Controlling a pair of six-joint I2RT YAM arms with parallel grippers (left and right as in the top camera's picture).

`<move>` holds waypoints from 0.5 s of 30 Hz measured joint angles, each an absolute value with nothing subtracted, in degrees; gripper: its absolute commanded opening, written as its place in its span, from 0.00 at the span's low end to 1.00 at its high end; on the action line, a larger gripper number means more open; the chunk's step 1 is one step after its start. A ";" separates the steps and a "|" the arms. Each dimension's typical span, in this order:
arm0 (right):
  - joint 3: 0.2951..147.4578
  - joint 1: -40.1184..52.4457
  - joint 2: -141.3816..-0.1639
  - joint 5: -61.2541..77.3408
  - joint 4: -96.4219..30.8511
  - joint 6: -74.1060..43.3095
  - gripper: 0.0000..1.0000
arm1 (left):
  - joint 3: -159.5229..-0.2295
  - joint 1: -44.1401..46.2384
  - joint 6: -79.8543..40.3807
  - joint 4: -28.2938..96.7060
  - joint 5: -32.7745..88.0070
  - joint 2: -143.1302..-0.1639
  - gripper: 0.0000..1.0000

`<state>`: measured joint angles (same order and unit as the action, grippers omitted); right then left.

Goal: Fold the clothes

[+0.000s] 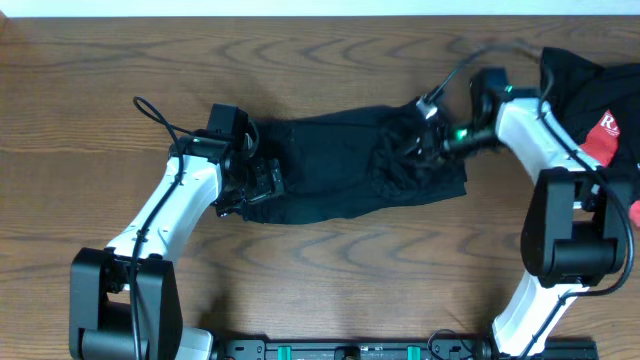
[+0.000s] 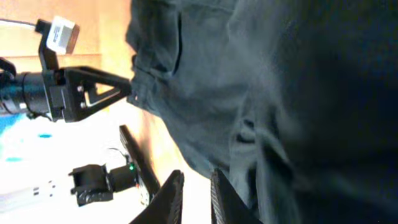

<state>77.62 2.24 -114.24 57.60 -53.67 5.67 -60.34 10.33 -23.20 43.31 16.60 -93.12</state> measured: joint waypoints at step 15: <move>57.56 8.49 -113.43 62.76 -20.60 -10.63 0.21 | -60.34 10.33 -22.52 43.03 16.58 -93.12 0.93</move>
<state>57.56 8.49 -113.43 62.76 -20.60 -10.63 -60.34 10.33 -22.52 43.03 16.58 -93.12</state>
